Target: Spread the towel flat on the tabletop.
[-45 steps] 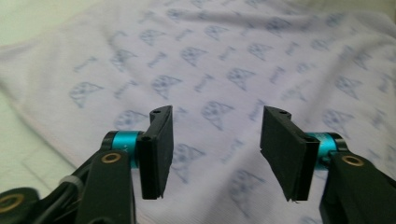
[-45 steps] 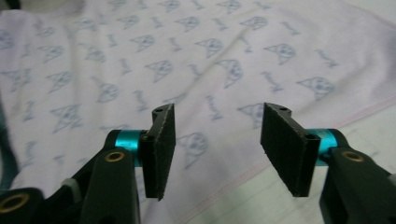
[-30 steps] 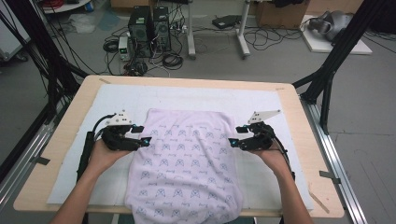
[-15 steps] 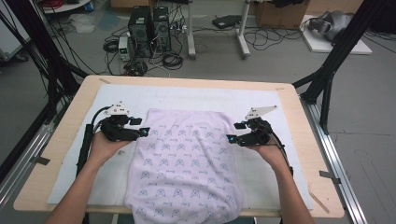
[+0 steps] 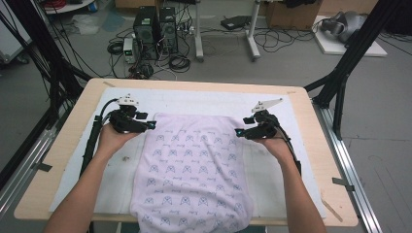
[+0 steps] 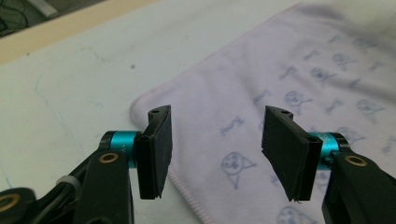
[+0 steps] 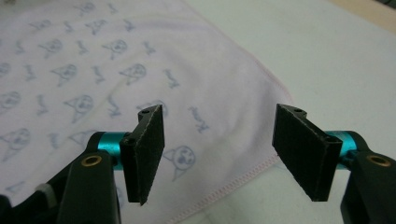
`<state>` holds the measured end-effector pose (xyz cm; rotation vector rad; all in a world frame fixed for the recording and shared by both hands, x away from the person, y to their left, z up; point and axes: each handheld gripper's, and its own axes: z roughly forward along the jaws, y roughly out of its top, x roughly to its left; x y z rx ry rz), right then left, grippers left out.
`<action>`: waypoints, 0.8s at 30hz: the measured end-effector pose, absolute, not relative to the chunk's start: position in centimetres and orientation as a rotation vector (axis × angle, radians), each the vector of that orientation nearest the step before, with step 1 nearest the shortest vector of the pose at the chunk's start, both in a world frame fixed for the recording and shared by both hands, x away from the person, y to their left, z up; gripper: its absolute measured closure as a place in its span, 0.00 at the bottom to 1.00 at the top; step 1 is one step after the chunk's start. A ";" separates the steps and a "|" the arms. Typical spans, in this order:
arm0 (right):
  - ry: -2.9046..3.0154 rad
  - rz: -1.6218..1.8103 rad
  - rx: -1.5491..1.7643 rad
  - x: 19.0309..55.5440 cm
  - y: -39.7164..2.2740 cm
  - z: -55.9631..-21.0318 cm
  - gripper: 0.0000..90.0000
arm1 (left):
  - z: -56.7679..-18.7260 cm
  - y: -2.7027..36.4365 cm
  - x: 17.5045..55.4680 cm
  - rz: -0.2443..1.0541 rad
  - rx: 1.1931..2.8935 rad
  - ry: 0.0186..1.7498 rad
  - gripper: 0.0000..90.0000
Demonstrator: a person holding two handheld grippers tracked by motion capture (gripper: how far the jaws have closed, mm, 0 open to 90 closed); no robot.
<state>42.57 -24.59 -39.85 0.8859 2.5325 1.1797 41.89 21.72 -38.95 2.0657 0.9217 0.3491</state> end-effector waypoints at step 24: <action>2.517 1.037 1.004 44.4 -23.7 -44.0 0.83 | -43.9 20.1 44.3 0.395 2.090 1.121 0.92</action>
